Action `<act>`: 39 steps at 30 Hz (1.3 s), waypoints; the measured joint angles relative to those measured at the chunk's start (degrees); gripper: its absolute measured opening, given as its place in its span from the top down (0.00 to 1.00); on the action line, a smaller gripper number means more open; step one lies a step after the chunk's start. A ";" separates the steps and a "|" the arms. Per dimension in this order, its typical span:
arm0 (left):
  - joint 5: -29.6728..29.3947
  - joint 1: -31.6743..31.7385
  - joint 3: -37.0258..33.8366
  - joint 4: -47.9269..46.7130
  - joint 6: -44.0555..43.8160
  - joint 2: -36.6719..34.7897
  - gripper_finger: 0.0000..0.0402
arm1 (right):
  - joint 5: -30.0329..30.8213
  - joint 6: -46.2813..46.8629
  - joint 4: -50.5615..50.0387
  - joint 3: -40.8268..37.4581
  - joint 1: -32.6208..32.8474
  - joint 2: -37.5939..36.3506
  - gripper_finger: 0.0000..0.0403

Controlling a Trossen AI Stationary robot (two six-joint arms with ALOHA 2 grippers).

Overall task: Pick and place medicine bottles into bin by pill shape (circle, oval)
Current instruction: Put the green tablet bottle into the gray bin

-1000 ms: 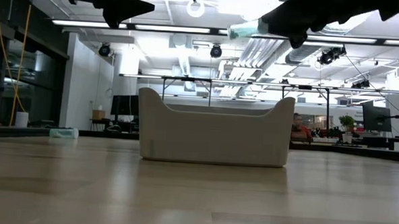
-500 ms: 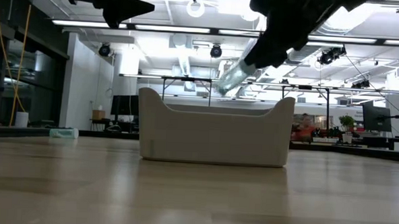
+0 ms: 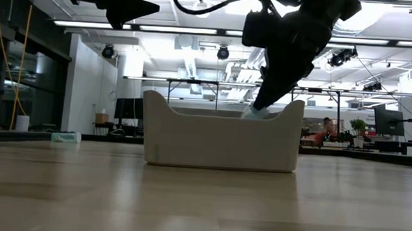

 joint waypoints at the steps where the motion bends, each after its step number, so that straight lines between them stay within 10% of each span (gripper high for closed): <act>1: 0.01 0.00 0.00 -0.01 0.00 0.00 0.21 | 0.00 0.00 0.00 0.00 0.00 -0.02 0.74; 39: 0.00 0.00 0.00 -0.31 0.00 0.00 0.21 | -3.60 -0.64 -6.02 0.02 1.92 -0.09 0.69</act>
